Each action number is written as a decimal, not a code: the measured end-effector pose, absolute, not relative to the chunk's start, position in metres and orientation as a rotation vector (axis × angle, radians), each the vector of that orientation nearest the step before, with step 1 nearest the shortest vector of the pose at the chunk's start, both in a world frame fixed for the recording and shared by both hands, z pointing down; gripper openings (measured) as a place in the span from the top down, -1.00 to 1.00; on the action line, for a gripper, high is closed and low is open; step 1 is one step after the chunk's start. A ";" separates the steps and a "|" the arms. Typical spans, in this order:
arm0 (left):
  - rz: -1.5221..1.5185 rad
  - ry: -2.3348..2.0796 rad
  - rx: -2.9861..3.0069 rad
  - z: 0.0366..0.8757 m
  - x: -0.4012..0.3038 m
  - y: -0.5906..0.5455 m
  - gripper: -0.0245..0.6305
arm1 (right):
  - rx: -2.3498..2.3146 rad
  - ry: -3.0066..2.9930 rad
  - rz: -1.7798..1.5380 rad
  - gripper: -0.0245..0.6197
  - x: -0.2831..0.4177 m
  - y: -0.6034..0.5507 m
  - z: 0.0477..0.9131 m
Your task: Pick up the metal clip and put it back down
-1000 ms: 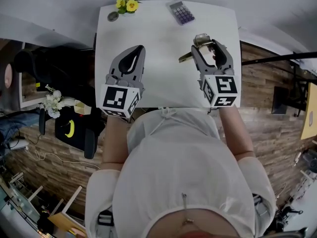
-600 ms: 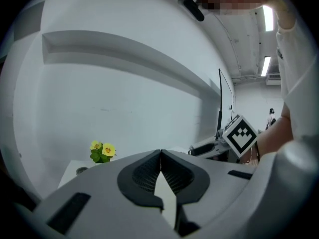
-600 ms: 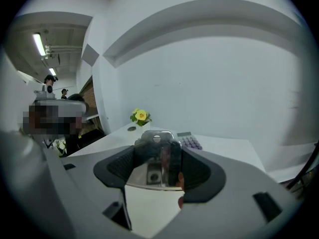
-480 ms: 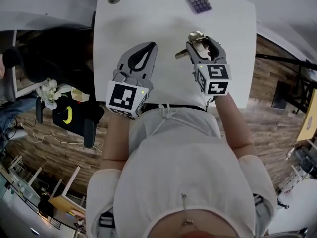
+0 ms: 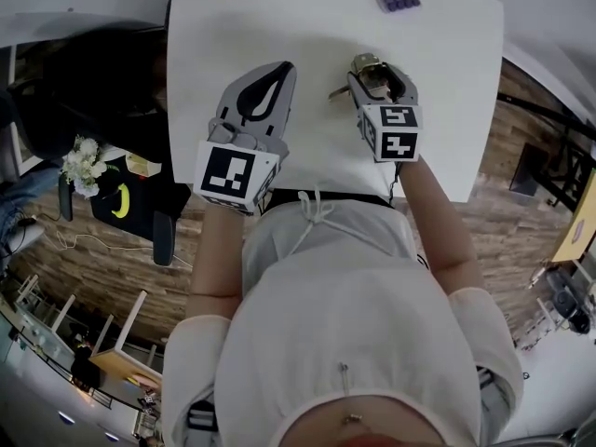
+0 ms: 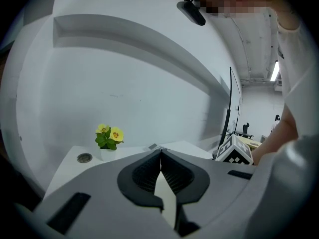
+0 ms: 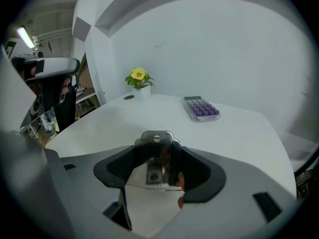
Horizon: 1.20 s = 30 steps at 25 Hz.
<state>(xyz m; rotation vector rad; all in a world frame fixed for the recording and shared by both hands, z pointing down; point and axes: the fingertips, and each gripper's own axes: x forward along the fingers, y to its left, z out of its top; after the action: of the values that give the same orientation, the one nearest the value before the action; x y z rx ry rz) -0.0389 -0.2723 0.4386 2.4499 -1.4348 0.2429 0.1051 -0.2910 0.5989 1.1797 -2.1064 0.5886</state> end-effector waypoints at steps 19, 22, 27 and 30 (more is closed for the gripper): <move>0.295 -1.456 2.399 0.460 -0.059 -0.265 0.87 | 1.149 -2.007 0.634 -0.01 0.094 -0.287 0.627; 0.298 -1.446 2.412 0.456 -0.055 -0.261 0.87 | 1.137 -2.016 0.641 -0.07 0.095 -0.284 0.624; 0.300 -1.445 2.458 0.438 -0.049 -0.254 0.87 | 1.188 -2.113 0.621 0.00 0.095 -0.281 0.591; 0.289 -1.467 2.507 0.420 -0.045 -0.249 0.87 | 1.245 -2.178 0.566 0.14 0.100 -0.281 0.559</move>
<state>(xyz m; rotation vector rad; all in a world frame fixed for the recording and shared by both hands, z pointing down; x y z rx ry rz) -0.0454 -0.2493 0.4196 2.5070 -1.4671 0.2893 0.0996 -0.2807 0.5591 1.2451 -2.1777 0.5656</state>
